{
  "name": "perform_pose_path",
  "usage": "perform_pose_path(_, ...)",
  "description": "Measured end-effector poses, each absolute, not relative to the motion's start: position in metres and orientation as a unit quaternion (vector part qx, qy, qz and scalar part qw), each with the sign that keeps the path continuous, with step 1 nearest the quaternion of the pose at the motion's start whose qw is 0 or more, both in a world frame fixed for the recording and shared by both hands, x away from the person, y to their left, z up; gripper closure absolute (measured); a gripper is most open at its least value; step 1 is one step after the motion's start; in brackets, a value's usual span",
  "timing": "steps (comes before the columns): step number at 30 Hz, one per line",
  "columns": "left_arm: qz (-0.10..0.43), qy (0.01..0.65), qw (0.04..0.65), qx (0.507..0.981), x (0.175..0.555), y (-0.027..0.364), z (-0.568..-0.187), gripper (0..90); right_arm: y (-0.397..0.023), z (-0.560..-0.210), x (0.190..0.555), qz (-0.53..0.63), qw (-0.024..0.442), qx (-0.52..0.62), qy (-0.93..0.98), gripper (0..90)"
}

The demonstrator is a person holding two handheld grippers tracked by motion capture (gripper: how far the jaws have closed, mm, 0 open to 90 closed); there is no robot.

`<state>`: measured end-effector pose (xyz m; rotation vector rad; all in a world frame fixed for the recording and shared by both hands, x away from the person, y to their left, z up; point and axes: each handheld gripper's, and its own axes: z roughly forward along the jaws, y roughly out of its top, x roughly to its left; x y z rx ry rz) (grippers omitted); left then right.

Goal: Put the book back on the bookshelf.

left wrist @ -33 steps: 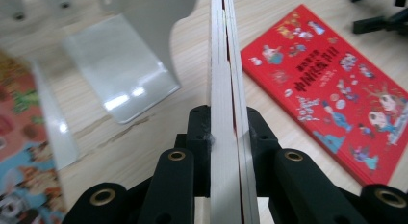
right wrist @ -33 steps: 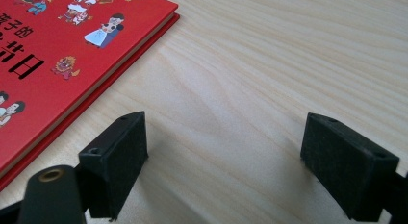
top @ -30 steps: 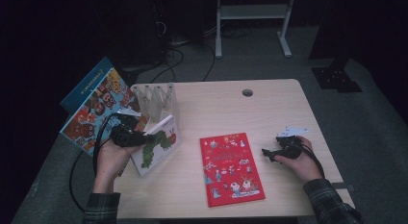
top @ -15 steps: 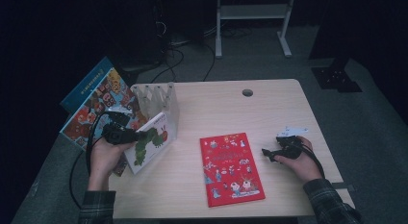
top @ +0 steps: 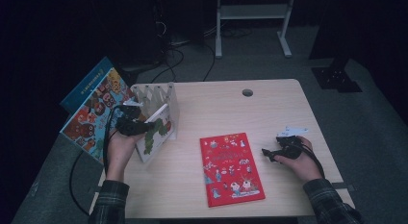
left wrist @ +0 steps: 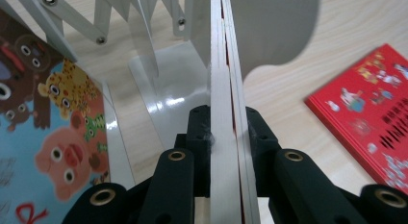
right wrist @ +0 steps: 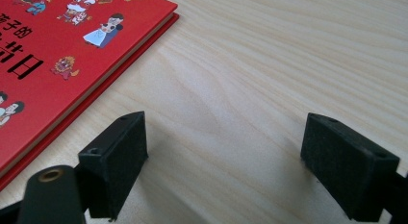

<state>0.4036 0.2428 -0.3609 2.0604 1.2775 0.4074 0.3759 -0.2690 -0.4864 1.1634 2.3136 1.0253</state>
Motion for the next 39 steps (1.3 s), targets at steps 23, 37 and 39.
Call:
perform_pose_path(23, 0.169, 0.506, 0.347, 0.772, 0.438, 0.232, -0.380, 75.5, -0.269, -0.486, 0.376, 0.362, 0.178, 0.412, 0.817, 15.1)
perform_pose_path(37, 0.169, 0.498, 0.348, 0.776, 0.424, 0.240, -0.368, 64.8, -0.269, -0.486, 0.376, 0.362, 0.178, 0.412, 0.817, 15.1)
perform_pose_path(39, 0.171, 0.497, 0.344, 0.778, 0.423, 0.240, -0.368, 63.8, -0.269, -0.486, 0.376, 0.362, 0.178, 0.412, 0.817, 15.1)
